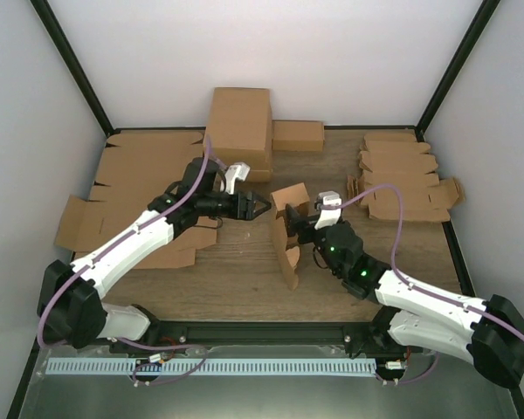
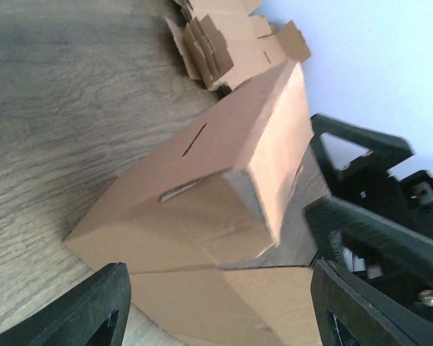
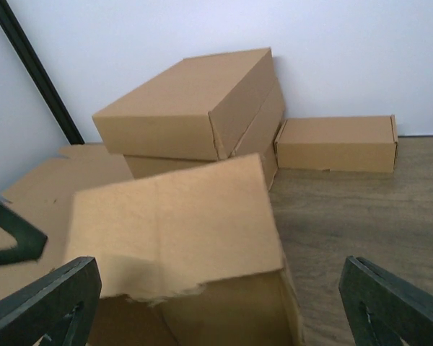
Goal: Fold the paper box
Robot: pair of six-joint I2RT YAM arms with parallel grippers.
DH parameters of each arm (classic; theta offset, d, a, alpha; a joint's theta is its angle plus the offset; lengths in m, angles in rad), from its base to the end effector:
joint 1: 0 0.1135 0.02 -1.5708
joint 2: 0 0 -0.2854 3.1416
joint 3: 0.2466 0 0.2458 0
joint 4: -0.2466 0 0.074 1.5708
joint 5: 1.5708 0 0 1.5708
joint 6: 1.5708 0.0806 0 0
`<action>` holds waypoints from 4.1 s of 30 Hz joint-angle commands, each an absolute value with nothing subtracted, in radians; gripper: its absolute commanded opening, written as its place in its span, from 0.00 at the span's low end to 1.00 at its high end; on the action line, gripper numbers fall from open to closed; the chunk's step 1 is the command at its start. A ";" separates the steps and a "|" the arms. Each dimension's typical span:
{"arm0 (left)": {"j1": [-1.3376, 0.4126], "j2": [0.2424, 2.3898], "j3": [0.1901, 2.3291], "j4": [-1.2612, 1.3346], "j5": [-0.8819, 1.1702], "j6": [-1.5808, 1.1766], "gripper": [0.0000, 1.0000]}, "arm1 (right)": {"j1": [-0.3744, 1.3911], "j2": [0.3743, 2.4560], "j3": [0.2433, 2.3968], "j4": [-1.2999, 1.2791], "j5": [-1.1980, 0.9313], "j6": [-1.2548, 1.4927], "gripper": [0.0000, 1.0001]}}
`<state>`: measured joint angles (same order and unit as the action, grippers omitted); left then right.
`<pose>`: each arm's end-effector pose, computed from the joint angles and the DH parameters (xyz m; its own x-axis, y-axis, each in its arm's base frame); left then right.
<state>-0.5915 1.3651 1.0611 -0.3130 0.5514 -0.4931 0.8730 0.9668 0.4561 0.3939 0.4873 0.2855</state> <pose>0.2450 -0.2154 0.2962 -0.8158 0.0623 -0.5750 0.5035 0.5657 -0.6531 0.1828 0.1592 0.2673 -0.1784 0.1746 -0.9683 -0.3418 0.9118 0.2274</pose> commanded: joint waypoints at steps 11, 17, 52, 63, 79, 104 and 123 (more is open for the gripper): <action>-0.577 1.387 1.043 -0.245 0.582 -0.508 0.51 | 0.876 0.852 0.309 0.393 0.462 0.265 0.96; -0.579 1.432 1.038 -0.183 0.621 -0.540 0.51 | 0.830 0.975 0.354 0.447 0.494 0.249 0.95; -0.592 1.570 1.084 -0.173 0.635 -0.503 0.52 | 0.618 0.869 0.467 0.404 0.059 0.248 0.72; -0.592 1.586 1.127 -0.199 0.643 -0.476 0.52 | 0.311 0.819 0.550 0.127 -0.196 0.411 0.69; -0.592 1.584 1.152 -0.163 0.676 -0.486 0.63 | 0.206 1.145 0.682 0.099 -0.619 0.461 0.64; -0.588 1.730 1.278 -0.183 0.776 -0.383 0.53 | 0.206 1.037 0.552 0.037 -0.661 0.543 0.51; -0.589 1.490 1.207 -0.431 0.513 -0.333 0.70 | 0.208 1.009 0.571 -0.035 -0.579 0.492 0.53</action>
